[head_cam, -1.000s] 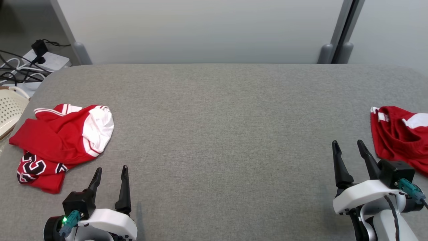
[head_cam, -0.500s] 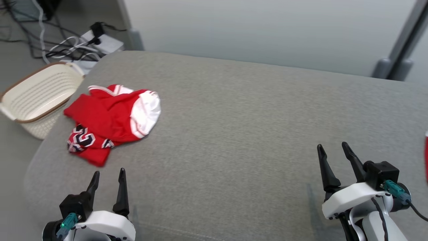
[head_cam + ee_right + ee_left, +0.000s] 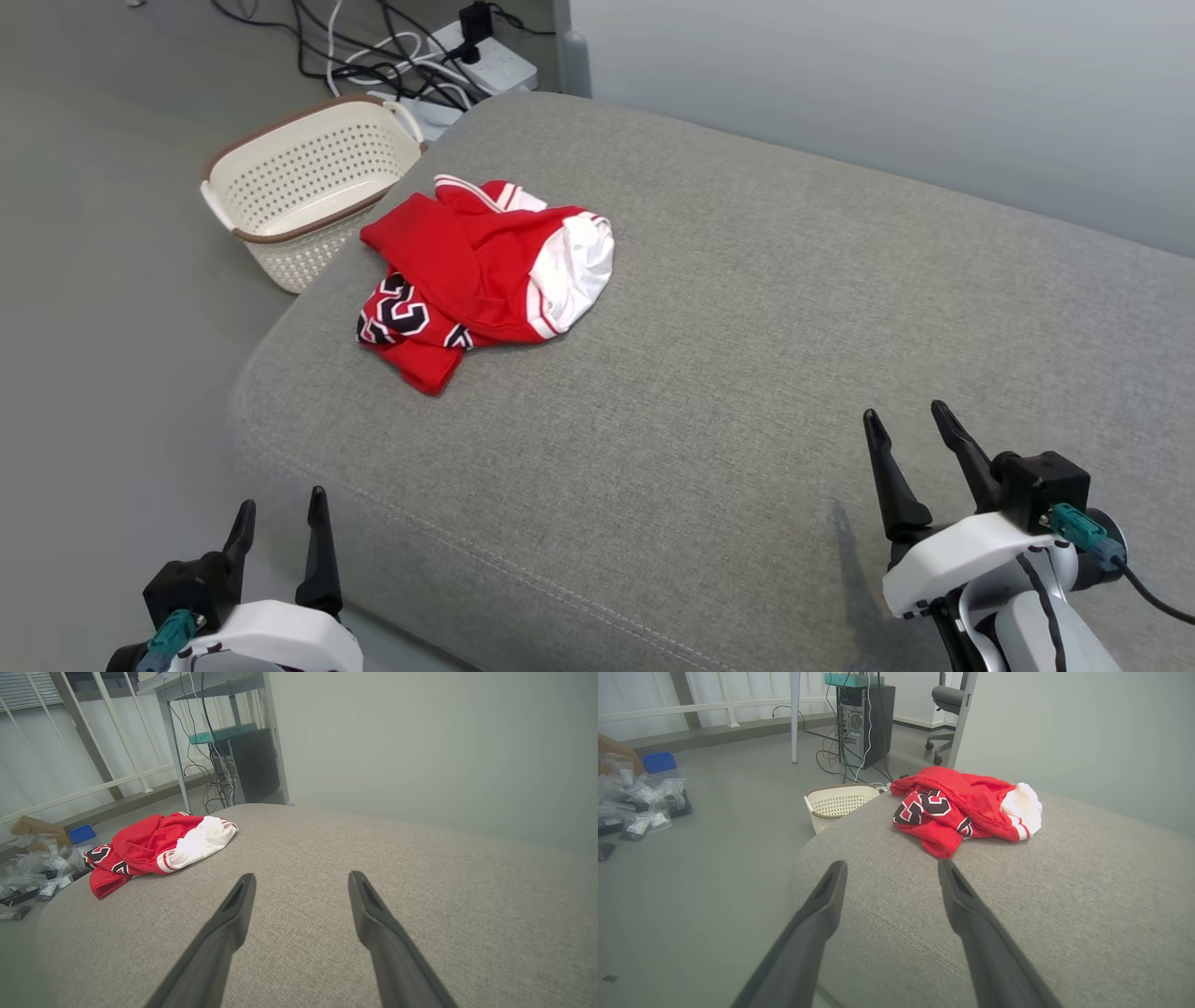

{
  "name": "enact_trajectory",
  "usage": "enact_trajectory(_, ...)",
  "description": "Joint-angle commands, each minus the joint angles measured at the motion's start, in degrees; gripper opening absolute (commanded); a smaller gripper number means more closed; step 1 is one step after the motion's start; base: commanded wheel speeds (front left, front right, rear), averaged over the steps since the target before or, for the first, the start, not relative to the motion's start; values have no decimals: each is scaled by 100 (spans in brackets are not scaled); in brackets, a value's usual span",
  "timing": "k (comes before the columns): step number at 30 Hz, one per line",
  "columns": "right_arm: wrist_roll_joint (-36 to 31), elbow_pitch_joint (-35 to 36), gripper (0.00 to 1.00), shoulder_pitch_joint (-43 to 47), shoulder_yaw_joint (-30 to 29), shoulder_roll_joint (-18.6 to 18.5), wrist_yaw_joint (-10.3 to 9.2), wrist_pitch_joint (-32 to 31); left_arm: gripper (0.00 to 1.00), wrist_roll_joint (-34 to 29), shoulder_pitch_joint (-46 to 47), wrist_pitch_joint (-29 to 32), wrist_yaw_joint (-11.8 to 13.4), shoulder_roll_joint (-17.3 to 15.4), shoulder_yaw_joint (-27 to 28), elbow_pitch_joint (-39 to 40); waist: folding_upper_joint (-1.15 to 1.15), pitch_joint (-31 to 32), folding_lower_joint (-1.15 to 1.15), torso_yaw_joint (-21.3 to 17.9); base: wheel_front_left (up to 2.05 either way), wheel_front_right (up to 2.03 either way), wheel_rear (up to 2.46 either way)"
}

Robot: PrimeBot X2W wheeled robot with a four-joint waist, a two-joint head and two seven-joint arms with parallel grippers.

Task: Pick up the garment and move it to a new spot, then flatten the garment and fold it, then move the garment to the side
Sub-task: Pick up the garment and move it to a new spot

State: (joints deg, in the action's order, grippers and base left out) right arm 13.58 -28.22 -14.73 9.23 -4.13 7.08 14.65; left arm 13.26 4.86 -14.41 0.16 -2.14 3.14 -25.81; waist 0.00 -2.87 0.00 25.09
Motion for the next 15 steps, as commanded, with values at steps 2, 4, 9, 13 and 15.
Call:
enact_trajectory(2,-39,106,100,-196,102,7,41,35,100,51,154,-59,19,-74,239,120,0,-57,0,132,0,0,0)
enact_trajectory(4,-32,104,100,-211,109,10,41,35,100,78,168,-59,-10,-74,279,138,0,-90,0,131,0,0,0)
enact_trajectory(9,8,67,100,-279,142,-8,41,35,100,219,323,-59,-168,-74,330,130,0,-273,0,9,0,0,0)
enact_trajectory(13,-20,25,100,-346,161,-70,41,35,100,319,620,-59,-366,-74,370,-76,0,-485,0,-161,0,0,0)
enact_trajectory(15,-37,42,100,-404,188,-109,41,35,100,304,849,-59,-455,-74,424,-190,0,-608,0,-256,0,0,0)
